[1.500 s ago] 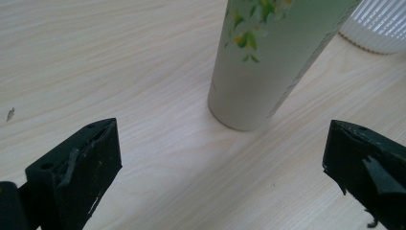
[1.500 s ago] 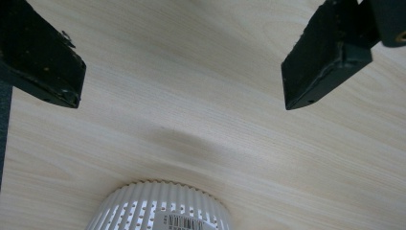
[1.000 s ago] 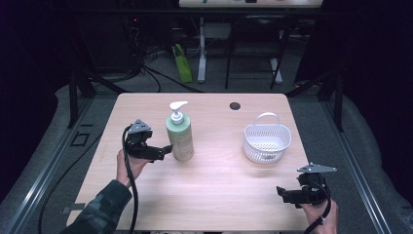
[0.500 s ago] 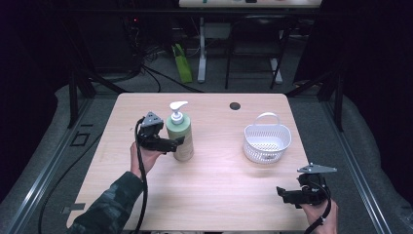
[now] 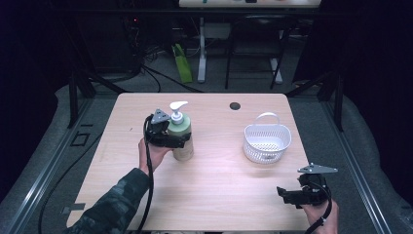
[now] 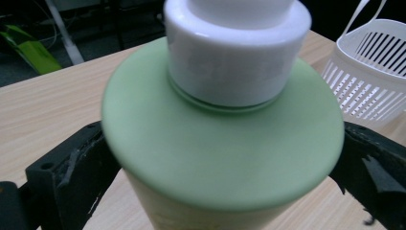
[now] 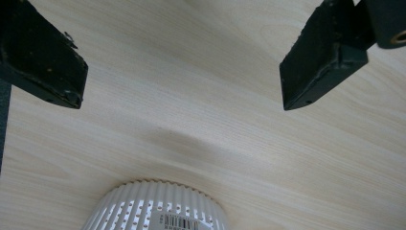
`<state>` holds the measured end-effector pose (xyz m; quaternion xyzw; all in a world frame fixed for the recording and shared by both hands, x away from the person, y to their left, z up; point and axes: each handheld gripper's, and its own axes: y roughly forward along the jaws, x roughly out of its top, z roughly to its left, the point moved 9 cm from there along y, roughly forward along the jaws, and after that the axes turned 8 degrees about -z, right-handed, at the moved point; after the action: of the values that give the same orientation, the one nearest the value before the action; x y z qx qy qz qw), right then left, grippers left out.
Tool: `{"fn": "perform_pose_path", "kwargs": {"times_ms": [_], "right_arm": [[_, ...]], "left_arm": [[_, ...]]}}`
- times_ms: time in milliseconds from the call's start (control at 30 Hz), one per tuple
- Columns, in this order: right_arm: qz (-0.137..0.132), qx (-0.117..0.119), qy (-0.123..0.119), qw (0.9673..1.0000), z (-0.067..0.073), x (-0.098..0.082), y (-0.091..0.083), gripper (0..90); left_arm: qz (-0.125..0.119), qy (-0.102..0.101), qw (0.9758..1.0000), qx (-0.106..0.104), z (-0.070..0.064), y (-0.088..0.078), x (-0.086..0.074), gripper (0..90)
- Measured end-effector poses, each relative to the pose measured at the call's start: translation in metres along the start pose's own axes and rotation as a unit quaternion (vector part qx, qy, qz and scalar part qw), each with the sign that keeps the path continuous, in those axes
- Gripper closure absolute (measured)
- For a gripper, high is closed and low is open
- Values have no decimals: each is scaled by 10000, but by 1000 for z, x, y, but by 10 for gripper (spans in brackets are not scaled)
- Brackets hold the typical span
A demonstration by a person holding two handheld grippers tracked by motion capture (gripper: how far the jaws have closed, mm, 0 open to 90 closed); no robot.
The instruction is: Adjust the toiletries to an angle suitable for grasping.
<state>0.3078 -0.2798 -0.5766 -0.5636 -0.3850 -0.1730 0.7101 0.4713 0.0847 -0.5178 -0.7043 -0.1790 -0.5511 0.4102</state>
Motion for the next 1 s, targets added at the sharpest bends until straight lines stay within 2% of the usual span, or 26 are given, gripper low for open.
{"fn": "perform_pose_path", "kwargs": {"times_ms": [33,133,200,500,1000], "right_arm": [[-10,11,-17,10000,0,0,0,25],[-12,12,-26,10000,0,0,0,26],[-20,6,-36,10000,0,0,-1,28],[-64,-24,-50,10000,0,2,-3,31],[-61,-10,-74,10000,1,1,-3,37]], "left_arm": [[-51,30,10000,62,0,0,0,38],[-32,15,10000,80,2,0,0,55],[-76,-25,9999,78,4,-1,0,108],[-94,21,9999,85,0,-1,-1,115],[-150,125,9997,-151,-28,4,0,117]]}}
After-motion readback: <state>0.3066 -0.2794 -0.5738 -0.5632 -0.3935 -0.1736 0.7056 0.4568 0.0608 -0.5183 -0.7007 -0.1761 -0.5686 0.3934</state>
